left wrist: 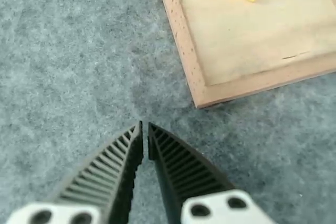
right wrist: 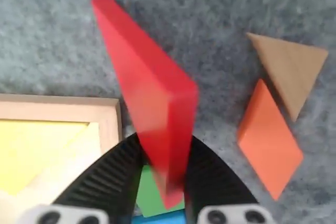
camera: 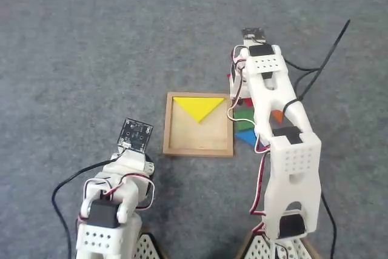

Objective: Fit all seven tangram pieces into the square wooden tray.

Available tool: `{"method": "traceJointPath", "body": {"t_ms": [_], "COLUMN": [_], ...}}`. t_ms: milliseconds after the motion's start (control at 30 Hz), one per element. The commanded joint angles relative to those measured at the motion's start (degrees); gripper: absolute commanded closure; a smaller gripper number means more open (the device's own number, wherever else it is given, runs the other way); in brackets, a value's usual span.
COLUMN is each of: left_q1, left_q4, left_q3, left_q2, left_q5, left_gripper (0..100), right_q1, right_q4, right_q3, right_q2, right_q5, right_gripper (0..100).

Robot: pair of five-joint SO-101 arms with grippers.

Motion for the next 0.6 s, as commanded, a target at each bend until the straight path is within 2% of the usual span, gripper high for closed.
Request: {"method": "traceJointPath", "body": {"t_ms": [0,167,400,567], "left_q1": [-0.35,-0.35,-0.35,-0.35], "left_q4": [0.18,0.18,0.18,0.18], "left_q3": [-0.57,-0.57,-0.57,-0.57], "left_q2": [-1.05,-1.05,-1.05,-1.05], "left_q5": [-0.18,-0.18,-0.18,-0.18], "left_gripper": [98,98,98,98], "right_q1": [0.22,-1.19,-2.68,-2.42], "right_q4": [0.66,1.45,1.19,0.75], "right_q3": [-3.43,-4.31,-4.4,-4.4], "right_q2": [-0.66,-0.66,-0.57,-0.57], "right_q5": [1.23,5.45,11.34,11.52], "right_gripper": [93.2,91.3,76.8,78.9]}}
